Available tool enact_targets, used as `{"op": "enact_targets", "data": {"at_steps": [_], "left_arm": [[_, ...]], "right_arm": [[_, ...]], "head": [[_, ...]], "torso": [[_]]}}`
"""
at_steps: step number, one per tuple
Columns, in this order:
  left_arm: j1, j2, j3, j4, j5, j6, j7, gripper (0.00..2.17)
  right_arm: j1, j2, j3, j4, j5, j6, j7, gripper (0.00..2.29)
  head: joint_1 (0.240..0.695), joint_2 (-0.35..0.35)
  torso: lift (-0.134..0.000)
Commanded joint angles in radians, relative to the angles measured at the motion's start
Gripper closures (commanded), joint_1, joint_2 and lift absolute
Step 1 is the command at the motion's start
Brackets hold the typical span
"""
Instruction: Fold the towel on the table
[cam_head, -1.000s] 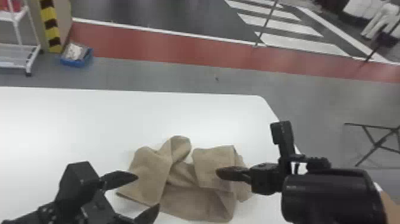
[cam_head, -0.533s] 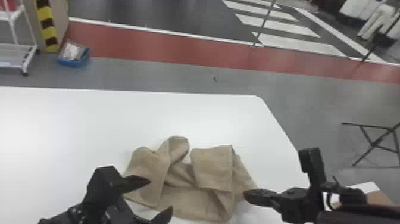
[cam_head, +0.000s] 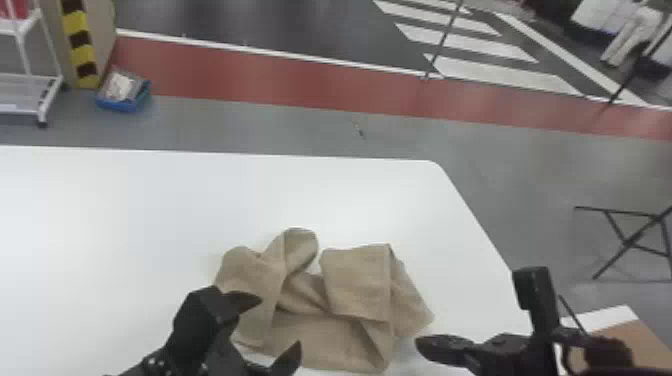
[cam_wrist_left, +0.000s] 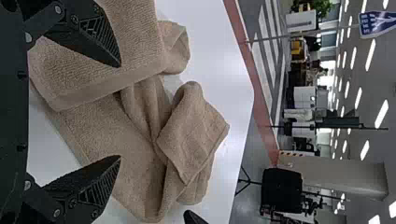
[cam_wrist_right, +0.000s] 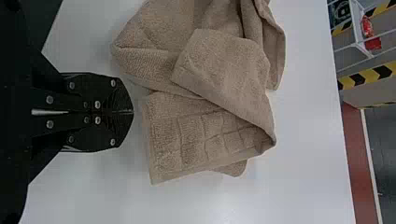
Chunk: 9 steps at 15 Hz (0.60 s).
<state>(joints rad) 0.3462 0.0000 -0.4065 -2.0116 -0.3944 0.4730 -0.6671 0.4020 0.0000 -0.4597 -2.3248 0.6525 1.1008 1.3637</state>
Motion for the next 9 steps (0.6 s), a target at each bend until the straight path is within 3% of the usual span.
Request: {"op": "enact_targets", "data": {"at_steps": [1, 9], "left_arm": [[0.000, -0.003, -0.038, 0.005, 0.003, 0.020, 0.041, 0.22], [-0.033, -0.003, -0.135, 0.093, -0.044, 0.042, 0.417, 0.27]], "right_arm": [[0.006, 0.001, -0.007, 0.001, -0.001, 0.000, 0.003, 2.25], [0.041, 0.001, -0.014, -0.031, -0.010, -0.003, 0.003, 2.25]], "head": [[0.695, -0.350], [0.695, -0.350]], "torso": [[-0.124], [-0.124]]}}
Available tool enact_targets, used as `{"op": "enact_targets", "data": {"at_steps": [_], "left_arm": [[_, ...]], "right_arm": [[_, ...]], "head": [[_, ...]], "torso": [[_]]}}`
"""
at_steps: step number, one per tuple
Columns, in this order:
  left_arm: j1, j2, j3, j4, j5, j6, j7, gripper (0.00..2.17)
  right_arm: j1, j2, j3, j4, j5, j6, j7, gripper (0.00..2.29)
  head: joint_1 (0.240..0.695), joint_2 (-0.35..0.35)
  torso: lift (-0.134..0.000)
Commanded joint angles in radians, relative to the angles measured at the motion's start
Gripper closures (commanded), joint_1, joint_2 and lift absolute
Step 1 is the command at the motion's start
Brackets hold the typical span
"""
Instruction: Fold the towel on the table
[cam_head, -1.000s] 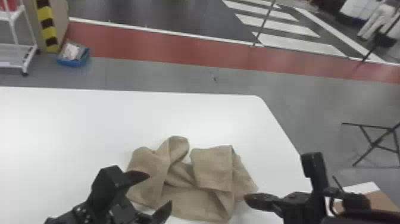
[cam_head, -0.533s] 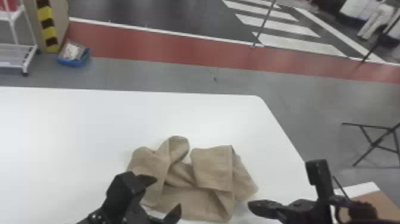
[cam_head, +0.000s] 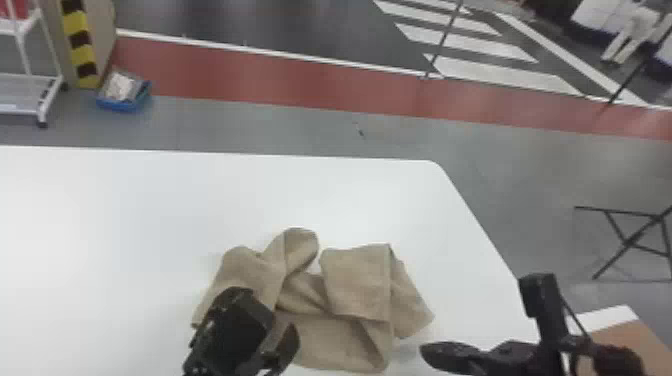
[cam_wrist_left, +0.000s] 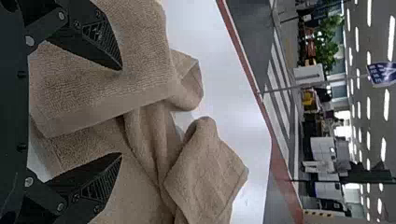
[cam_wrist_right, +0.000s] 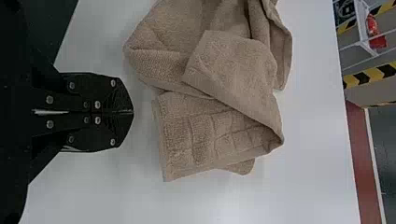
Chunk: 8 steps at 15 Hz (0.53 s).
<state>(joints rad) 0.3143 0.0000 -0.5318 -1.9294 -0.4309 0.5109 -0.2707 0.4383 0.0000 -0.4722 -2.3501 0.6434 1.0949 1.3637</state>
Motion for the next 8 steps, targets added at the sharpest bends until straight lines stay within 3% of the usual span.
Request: {"op": "enact_targets", "data": {"at_steps": [1, 5, 6, 8], "left_arm": [[-0.003, -0.003, -0.014, 0.010, -0.011, 0.028, 0.054, 0.28], [-0.009, 0.000, -0.024, -0.006, -0.060, 0.173, 0.123, 0.78], [-0.004, 0.002, -0.019, -0.031, -0.058, 0.197, 0.119, 1.07], [0.008, 0.003, -0.019, -0.080, -0.058, 0.228, 0.100, 1.42]], "right_arm": [[0.008, 0.001, -0.002, -0.012, -0.002, 0.003, 0.003, 2.25], [0.013, 0.001, -0.008, -0.032, -0.007, 0.003, 0.003, 2.25], [0.007, 0.001, -0.006, -0.037, -0.008, 0.003, 0.000, 2.24], [-0.015, 0.001, 0.004, -0.046, -0.054, 0.030, -0.044, 1.81]], "head": [[0.695, -0.350], [0.695, -0.350], [0.695, -0.350], [0.695, -0.350]], "torso": [[-0.124], [-0.124], [-0.124], [-0.124]]}}
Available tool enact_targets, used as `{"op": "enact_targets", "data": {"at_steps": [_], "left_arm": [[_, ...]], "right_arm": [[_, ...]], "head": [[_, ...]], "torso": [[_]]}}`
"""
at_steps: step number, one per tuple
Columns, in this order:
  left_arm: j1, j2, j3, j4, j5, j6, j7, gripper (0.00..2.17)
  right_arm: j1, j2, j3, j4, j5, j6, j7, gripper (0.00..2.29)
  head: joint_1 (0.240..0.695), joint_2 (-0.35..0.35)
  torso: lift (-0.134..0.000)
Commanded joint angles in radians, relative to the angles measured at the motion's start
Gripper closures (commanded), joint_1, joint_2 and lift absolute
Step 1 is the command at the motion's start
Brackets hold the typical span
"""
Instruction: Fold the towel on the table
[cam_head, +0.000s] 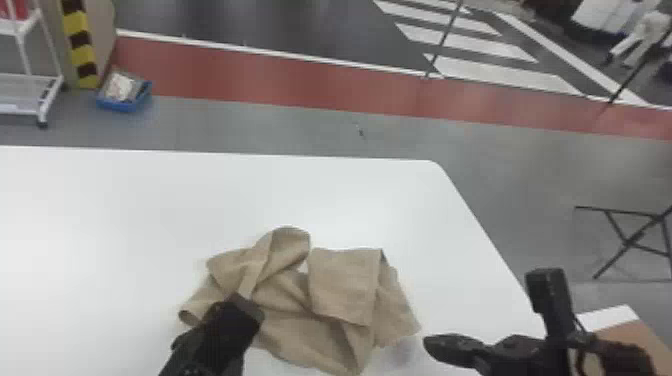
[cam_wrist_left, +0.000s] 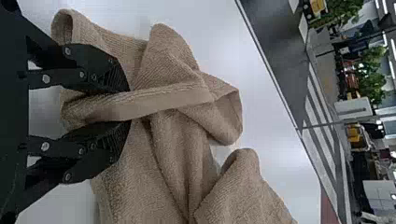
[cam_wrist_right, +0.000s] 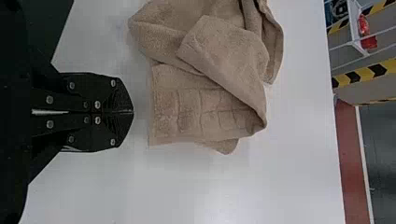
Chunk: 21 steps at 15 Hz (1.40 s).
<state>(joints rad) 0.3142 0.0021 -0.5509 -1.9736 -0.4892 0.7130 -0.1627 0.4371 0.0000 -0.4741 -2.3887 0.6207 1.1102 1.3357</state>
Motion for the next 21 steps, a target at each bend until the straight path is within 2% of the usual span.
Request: {"op": "enact_targets", "data": {"at_steps": [1, 3, 5, 7, 8, 12, 13, 14, 16, 21], "left_arm": [[0.014, 0.003, 0.000, -0.059, 0.001, 0.053, -0.021, 1.42], [0.025, 0.004, 0.002, -0.102, 0.009, 0.102, -0.064, 1.42], [0.037, 0.010, 0.003, -0.126, 0.012, 0.112, -0.074, 1.42], [0.042, 0.010, 0.002, -0.134, 0.009, 0.112, -0.078, 1.42], [0.043, 0.010, 0.002, -0.136, 0.009, 0.112, -0.081, 1.42], [0.060, 0.016, 0.003, -0.146, 0.004, 0.109, -0.097, 1.42], [0.065, 0.018, 0.009, -0.154, 0.004, 0.109, -0.106, 1.42], [0.069, 0.018, 0.012, -0.159, 0.004, 0.109, -0.113, 1.42], [0.072, 0.026, 0.022, -0.177, 0.003, 0.109, -0.123, 1.42], [0.046, 0.019, 0.117, -0.218, 0.018, 0.121, -0.207, 1.42]], "right_arm": [[-0.028, 0.001, 0.015, -0.012, -0.056, 0.024, -0.039, 1.31], [-0.054, 0.001, 0.048, -0.014, -0.065, 0.027, -0.050, 0.14], [-0.067, 0.001, 0.106, -0.006, -0.064, 0.058, -0.113, 0.06], [-0.127, 0.001, 0.170, 0.048, -0.047, 0.135, -0.138, 0.06], [-0.141, 0.001, 0.200, 0.074, -0.047, 0.138, -0.171, 0.05], [-0.193, 0.001, 0.295, 0.154, -0.030, 0.138, -0.228, 0.05], [-0.199, 0.001, 0.305, 0.164, -0.030, 0.138, -0.227, 0.22], [-0.204, 0.001, 0.312, 0.172, -0.018, 0.138, -0.224, 0.60], [-0.210, 0.001, 0.312, 0.174, 0.013, 0.147, -0.227, 2.26], [-0.230, 0.001, 0.227, 0.166, 0.016, 0.129, -0.213, 2.25]], "head": [[0.695, -0.350], [0.695, -0.350], [0.695, -0.350], [0.695, -0.350], [0.695, -0.350], [0.695, -0.350], [0.695, -0.350], [0.695, -0.350], [0.695, -0.350], [0.695, -0.350]], "torso": [[-0.124], [-0.124], [-0.124], [-0.124], [-0.124], [-0.124], [-0.124], [-0.124], [-0.124], [-0.124]]}}
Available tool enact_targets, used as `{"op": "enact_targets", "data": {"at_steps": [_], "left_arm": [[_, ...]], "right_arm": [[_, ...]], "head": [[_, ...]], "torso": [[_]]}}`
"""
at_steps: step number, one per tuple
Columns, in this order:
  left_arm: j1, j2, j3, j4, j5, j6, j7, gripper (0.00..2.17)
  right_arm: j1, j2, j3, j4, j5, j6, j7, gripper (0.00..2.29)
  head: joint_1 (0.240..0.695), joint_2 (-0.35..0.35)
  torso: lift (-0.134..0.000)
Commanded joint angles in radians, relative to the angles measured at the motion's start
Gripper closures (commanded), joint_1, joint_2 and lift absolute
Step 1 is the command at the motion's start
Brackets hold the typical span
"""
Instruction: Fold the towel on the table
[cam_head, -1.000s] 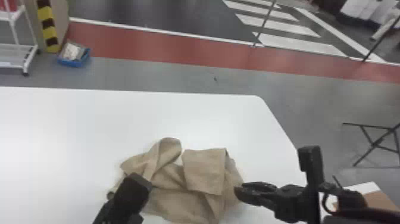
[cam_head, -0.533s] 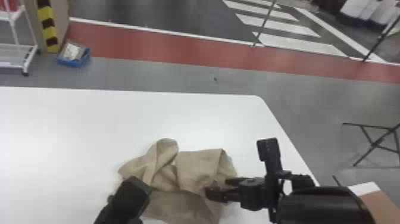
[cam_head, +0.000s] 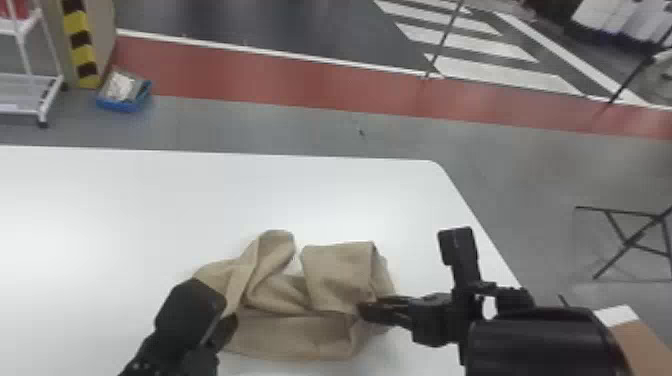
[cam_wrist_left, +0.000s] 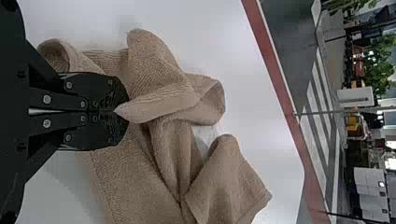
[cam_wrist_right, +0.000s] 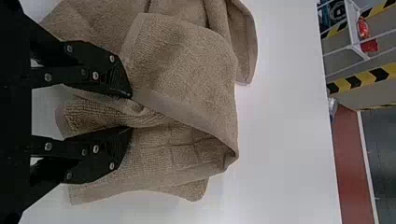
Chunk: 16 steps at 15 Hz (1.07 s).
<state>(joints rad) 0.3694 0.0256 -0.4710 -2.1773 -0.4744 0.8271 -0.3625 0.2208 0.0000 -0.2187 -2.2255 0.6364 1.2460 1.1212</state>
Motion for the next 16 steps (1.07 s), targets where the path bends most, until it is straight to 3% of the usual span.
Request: {"op": "enact_targets", "data": {"at_steps": [1, 5, 6, 8, 9, 12, 14, 15, 16], "left_arm": [[-0.014, -0.009, 0.077, -0.033, 0.010, 0.019, -0.027, 1.42], [-0.041, -0.015, 0.239, -0.107, 0.072, 0.114, -0.092, 1.42], [-0.046, -0.021, 0.273, -0.111, 0.099, 0.145, -0.116, 1.42], [-0.046, -0.021, 0.287, -0.110, 0.115, 0.148, -0.125, 1.42], [-0.046, -0.021, 0.287, -0.107, 0.117, 0.148, -0.125, 1.42], [-0.055, -0.021, 0.301, -0.096, 0.119, 0.145, -0.128, 1.42], [-0.070, -0.021, 0.316, -0.079, 0.123, 0.145, -0.128, 1.42], [-0.078, -0.022, 0.325, -0.076, 0.123, 0.145, -0.128, 1.42], [-0.086, -0.021, 0.333, -0.067, 0.126, 0.148, -0.130, 1.42]], "right_arm": [[-0.028, 0.001, -0.059, 0.006, -0.006, -0.007, -0.003, 2.25], [-0.070, 0.001, -0.234, 0.000, -0.115, -0.044, 0.015, 2.25], [-0.074, 0.001, -0.246, 0.001, -0.093, -0.038, 0.026, 2.04], [-0.046, 0.001, -0.243, 0.003, -0.057, -0.026, 0.058, 0.17], [-0.021, 0.001, -0.240, -0.008, -0.027, -0.053, 0.080, 0.00], [0.008, 0.001, -0.304, -0.085, 0.005, -0.182, 0.246, 0.05], [0.052, 0.001, -0.343, -0.134, 0.003, -0.406, 0.235, 0.08], [0.091, 0.001, -0.349, -0.137, 0.020, -0.587, 0.198, 0.08], [0.124, 0.001, -0.340, -0.126, 0.085, -0.774, 0.144, 0.08]], "head": [[0.695, -0.350], [0.695, -0.350], [0.695, -0.344], [0.695, -0.334], [0.695, -0.332], [0.695, -0.334], [0.695, -0.329], [0.695, -0.340], [0.695, -0.344]], "torso": [[-0.124], [-0.124], [-0.124], [-0.124], [-0.124], [-0.124], [-0.124], [-0.124], [-0.124]]}}
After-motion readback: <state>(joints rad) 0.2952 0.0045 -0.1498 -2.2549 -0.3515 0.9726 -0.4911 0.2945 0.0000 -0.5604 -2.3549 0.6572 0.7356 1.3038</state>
